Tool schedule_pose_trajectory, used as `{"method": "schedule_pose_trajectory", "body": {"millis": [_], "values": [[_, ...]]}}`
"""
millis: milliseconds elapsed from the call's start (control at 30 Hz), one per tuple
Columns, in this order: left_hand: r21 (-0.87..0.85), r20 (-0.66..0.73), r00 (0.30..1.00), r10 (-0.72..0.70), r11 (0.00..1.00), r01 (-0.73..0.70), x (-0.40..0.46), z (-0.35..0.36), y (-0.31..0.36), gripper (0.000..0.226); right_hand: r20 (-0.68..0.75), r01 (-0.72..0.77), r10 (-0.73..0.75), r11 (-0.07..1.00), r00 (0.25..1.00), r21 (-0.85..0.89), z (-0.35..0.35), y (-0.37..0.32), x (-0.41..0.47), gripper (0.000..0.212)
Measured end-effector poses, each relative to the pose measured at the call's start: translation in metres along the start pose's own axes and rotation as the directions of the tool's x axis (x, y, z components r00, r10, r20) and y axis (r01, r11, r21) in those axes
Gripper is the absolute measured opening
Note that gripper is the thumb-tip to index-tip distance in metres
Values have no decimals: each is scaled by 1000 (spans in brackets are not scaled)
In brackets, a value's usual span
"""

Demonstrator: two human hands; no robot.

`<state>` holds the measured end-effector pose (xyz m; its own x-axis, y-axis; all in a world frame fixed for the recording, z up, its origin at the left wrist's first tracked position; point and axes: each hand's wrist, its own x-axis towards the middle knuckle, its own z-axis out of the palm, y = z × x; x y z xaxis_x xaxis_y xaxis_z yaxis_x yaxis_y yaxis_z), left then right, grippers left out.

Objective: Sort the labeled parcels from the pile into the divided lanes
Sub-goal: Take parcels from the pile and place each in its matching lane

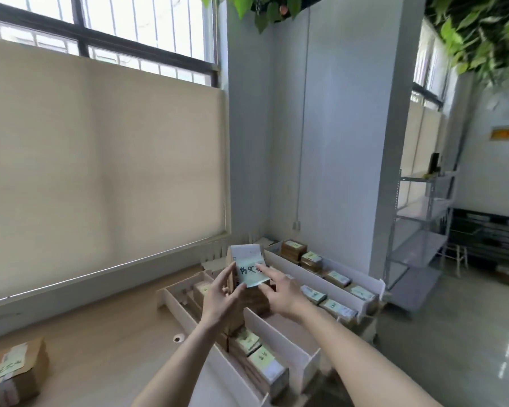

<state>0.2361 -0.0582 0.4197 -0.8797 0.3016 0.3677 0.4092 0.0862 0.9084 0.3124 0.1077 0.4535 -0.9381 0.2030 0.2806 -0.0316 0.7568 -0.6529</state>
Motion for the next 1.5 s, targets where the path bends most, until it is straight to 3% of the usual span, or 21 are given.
{"method": "schedule_pose_trajectory", "body": {"millis": [300, 700, 1200, 1500], "values": [[-120, 131, 990, 51, 992, -35, -1, 183, 20, 61, -18, -96, 95, 992, 995, -87, -129, 136, -35, 56], [-121, 217, 973, 78, 991, -53, 50, 303, -6, 64, -18, -187, 186, 981, 982, -59, -182, 243, -5, 57], [-26, 135, 991, -18, 999, 22, 227, 385, -114, 68, 153, -176, 198, 973, 968, -147, -167, 370, 200, 61], [94, -14, 985, -170, 981, 171, 261, 372, -199, 66, 353, -114, 140, 989, 925, -93, -91, 418, 280, 62]]}}
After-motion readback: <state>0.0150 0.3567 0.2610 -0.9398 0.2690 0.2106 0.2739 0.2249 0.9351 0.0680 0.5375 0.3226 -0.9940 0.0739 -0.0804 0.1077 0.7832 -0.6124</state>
